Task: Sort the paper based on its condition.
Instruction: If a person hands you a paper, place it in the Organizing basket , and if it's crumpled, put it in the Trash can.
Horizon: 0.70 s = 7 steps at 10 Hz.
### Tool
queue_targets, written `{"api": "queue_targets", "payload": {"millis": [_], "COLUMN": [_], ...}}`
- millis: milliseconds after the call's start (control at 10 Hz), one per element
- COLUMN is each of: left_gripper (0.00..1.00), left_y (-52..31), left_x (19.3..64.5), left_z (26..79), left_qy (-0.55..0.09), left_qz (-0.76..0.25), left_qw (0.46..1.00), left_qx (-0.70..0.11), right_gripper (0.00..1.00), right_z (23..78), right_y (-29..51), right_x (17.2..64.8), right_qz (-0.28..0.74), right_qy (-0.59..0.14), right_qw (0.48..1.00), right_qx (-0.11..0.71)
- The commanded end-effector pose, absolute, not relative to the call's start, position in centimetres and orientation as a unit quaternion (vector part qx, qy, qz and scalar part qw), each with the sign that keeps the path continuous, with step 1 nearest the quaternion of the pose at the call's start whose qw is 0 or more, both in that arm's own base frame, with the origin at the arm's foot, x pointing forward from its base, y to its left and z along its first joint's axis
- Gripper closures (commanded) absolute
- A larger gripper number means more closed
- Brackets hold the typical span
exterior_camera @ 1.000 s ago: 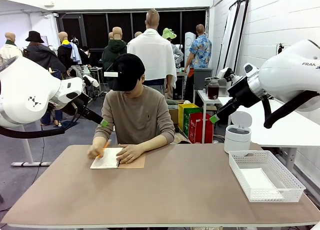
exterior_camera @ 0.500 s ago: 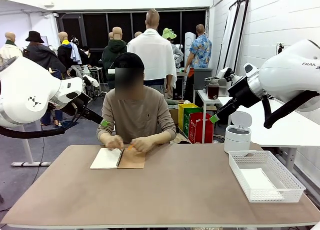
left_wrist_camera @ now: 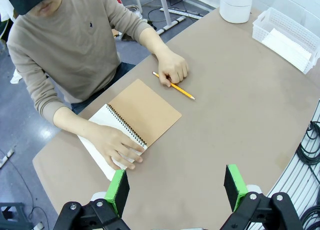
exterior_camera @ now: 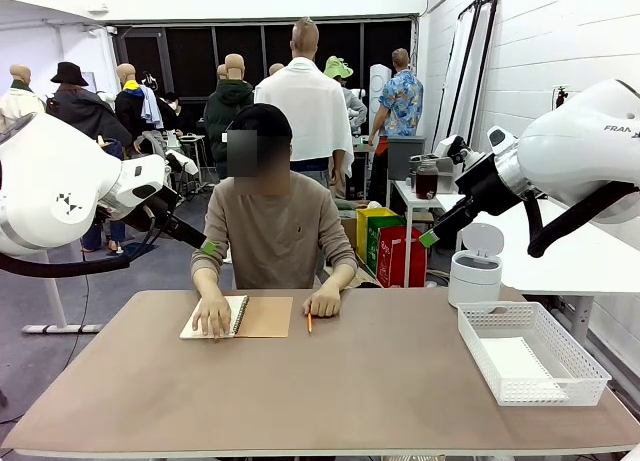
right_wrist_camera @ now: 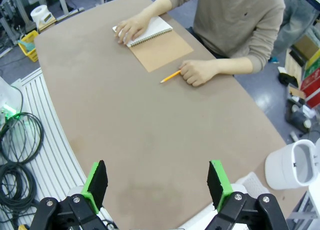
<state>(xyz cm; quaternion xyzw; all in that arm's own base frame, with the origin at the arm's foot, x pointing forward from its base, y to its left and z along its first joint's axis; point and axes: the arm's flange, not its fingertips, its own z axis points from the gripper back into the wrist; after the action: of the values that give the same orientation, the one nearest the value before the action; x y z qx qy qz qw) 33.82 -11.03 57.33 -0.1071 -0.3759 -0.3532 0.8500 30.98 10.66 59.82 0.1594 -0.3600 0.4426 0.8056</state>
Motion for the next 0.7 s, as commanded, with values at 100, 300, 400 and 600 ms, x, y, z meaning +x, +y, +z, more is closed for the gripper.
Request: {"api": "queue_targets", "payload": {"millis": [100,300,400,600], "left_gripper": [0.00,0.00,0.00,0.00], "left_y": [-10.93,-10.93,-10.93,-10.93], "left_x": [33.82,33.82,33.82,33.82], "left_z": [57.29,57.29,57.29,57.29], "left_qy": [-0.375,-0.375,-0.375,-0.375], "left_qz": [-0.353,-0.353,-0.353,-0.353], "left_qw": [0.850,0.850,0.850,0.850], "left_qx": [-0.111,-0.111,-0.111,-0.111], "right_gripper": [0.00,0.00,0.00,0.00], "right_z": [59.78,59.78,59.78,59.78], "right_y": [10.67,10.67,10.67,10.67], "right_x": [30.98,30.98,30.98,30.98], "right_qz": [0.442,0.442,0.442,0.442], "right_qy": [-0.360,-0.360,-0.360,-0.360], "right_qw": [0.806,0.806,0.806,0.806], "right_qx": [0.159,0.159,0.159,0.159]}}
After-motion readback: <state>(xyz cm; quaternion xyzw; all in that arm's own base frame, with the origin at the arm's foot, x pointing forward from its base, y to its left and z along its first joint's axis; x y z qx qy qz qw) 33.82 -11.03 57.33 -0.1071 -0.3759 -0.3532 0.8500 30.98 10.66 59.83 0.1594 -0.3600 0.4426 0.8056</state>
